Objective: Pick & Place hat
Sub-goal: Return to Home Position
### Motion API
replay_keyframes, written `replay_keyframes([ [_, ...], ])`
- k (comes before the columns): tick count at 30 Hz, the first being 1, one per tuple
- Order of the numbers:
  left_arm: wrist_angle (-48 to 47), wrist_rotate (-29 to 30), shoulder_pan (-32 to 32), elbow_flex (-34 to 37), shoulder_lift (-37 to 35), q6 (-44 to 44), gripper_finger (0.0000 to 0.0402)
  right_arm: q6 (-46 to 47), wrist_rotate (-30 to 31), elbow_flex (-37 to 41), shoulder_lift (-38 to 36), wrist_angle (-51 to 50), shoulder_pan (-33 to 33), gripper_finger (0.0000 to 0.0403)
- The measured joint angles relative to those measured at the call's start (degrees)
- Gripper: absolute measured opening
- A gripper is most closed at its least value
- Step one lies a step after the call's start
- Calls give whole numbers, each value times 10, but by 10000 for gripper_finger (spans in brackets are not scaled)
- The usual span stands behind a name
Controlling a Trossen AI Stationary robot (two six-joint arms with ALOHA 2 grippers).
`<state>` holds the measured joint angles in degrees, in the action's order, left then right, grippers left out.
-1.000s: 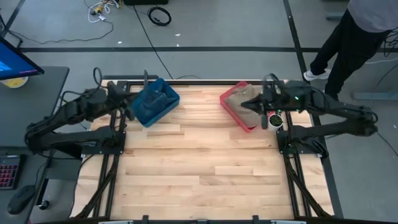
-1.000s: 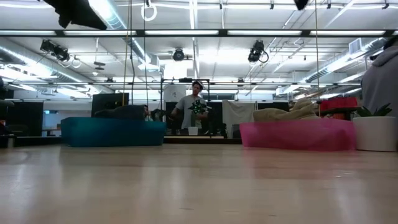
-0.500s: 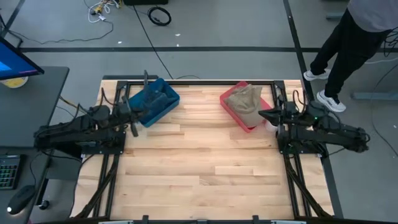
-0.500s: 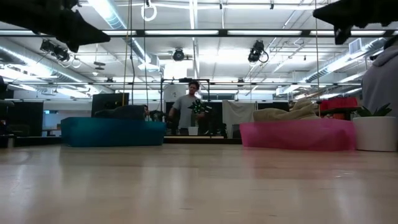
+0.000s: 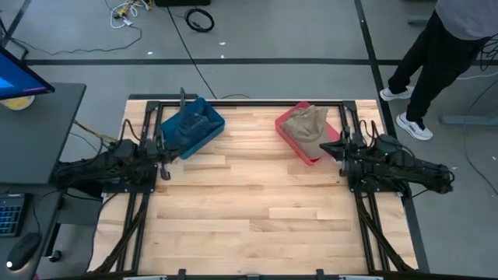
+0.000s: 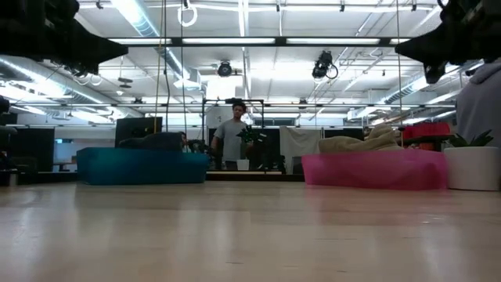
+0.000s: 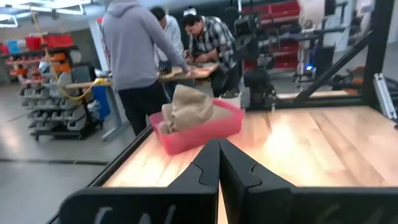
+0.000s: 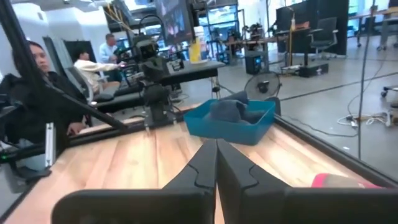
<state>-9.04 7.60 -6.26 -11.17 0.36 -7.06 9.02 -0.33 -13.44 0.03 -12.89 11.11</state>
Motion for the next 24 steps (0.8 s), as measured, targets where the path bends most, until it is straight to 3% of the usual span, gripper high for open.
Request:
replay_keyframes([
  [13,142,-24,0,106,-1,-15,3,13,12,77,0,80,1,9],
  [16,152,-53,0,106,2,-11,3,14,7,123,0,142,0,9],
  [24,157,-70,0,106,2,-30,3,-12,5,126,4,139,0,9],
])
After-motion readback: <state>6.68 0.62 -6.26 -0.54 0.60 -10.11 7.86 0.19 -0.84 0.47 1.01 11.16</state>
